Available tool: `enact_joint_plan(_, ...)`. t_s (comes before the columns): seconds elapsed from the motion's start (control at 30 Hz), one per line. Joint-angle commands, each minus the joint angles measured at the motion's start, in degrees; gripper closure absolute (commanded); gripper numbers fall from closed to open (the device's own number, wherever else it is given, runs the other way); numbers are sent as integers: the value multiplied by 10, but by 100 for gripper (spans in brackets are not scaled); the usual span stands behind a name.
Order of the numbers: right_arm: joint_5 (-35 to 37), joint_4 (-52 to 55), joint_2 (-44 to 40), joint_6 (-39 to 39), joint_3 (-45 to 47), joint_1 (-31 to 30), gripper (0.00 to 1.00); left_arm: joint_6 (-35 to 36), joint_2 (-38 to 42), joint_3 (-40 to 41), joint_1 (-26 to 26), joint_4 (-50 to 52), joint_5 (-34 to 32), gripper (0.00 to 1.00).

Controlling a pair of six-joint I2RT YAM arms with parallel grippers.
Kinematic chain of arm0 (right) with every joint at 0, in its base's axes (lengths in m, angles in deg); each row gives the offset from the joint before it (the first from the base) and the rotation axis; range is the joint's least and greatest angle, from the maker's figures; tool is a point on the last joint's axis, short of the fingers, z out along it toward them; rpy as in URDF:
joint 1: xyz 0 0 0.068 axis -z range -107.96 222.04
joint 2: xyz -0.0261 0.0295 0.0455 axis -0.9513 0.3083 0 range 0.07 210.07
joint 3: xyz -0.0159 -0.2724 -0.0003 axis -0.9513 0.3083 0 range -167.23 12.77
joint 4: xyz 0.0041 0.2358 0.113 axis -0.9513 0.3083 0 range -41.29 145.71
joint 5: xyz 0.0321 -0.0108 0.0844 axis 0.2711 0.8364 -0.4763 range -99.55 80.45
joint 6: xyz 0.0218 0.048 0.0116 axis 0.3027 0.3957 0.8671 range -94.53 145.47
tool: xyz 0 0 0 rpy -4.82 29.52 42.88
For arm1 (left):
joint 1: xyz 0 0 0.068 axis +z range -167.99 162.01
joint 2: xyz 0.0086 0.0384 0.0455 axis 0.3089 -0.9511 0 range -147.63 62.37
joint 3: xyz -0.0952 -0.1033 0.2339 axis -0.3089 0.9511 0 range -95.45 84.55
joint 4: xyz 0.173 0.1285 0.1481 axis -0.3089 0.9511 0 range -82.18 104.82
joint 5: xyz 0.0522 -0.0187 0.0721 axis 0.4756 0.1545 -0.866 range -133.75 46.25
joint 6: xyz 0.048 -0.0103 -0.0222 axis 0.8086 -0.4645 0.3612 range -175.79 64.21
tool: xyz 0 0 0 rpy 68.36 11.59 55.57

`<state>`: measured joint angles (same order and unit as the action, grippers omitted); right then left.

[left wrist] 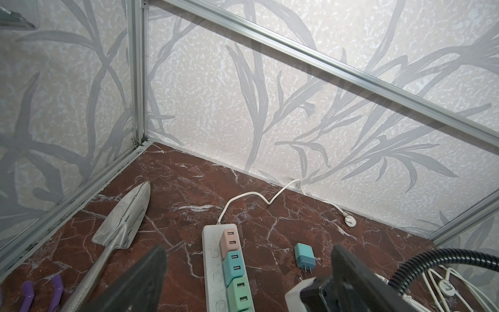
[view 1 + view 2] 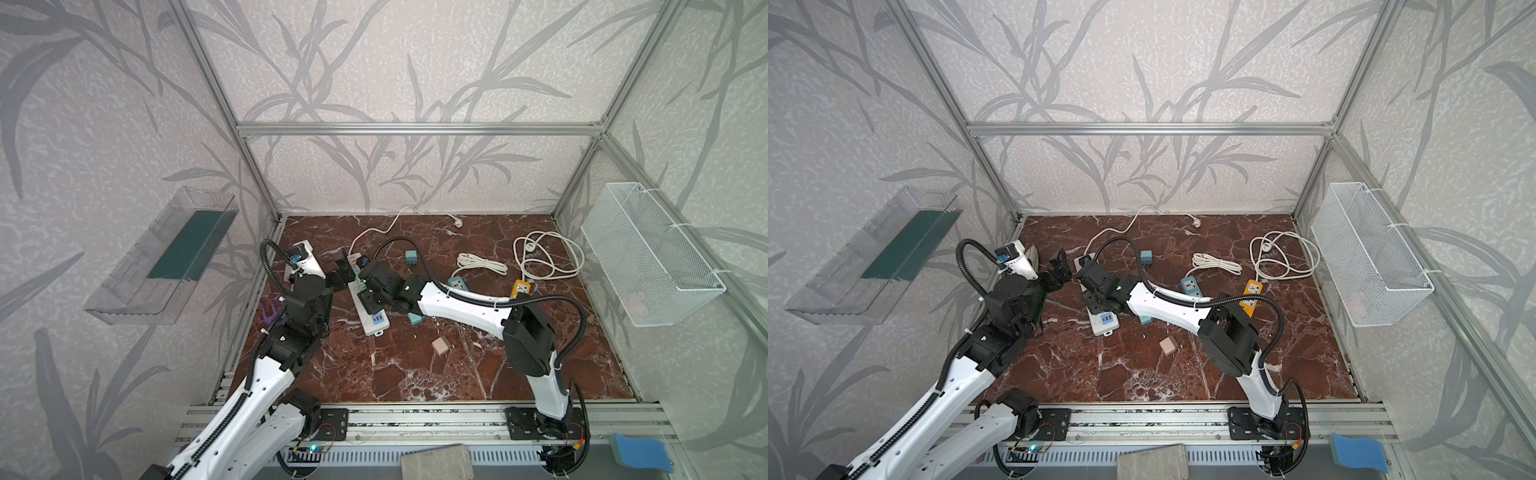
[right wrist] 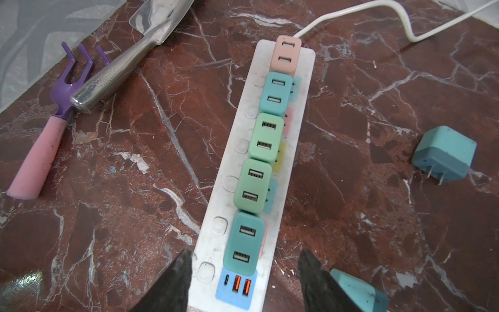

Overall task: Insert plugs into power strip
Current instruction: Press the plug into the socket.

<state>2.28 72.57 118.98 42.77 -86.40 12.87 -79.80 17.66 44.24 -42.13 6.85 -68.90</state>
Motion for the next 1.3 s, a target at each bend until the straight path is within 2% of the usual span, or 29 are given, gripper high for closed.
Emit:
enact_joint_plan(0.0,10,8,5,-10,-12,20,38,-1,1,5,2,-12,-9,6)
enact_joint_plan(0.2,1,2,21,-5,-6,25,38,3,-2,5,2,-11,-12,6)
enact_joint_plan(0.47,1,-5,63,42,23,25,42,2,-7,6,2,-13,-9,6)
enact_joint_plan(0.77,16,-16,15,36,44,25,42,1,-13,7,1,-16,-4,6)
enact_joint_plan(0.87,-3,-17,-26,21,40,25,42,7,-12,8,2,-21,-7,6)
enact_joint_plan(0.97,-9,-37,-91,16,75,26,41,20,-12,11,2,-31,-7,6)
enact_joint_plan(1.07,2,-55,-165,16,151,28,41,27,-20,10,2,-28,5,7)
enact_joint_plan(1.27,27,-90,-344,54,365,61,40,30,-57,-3,1,-23,55,15)
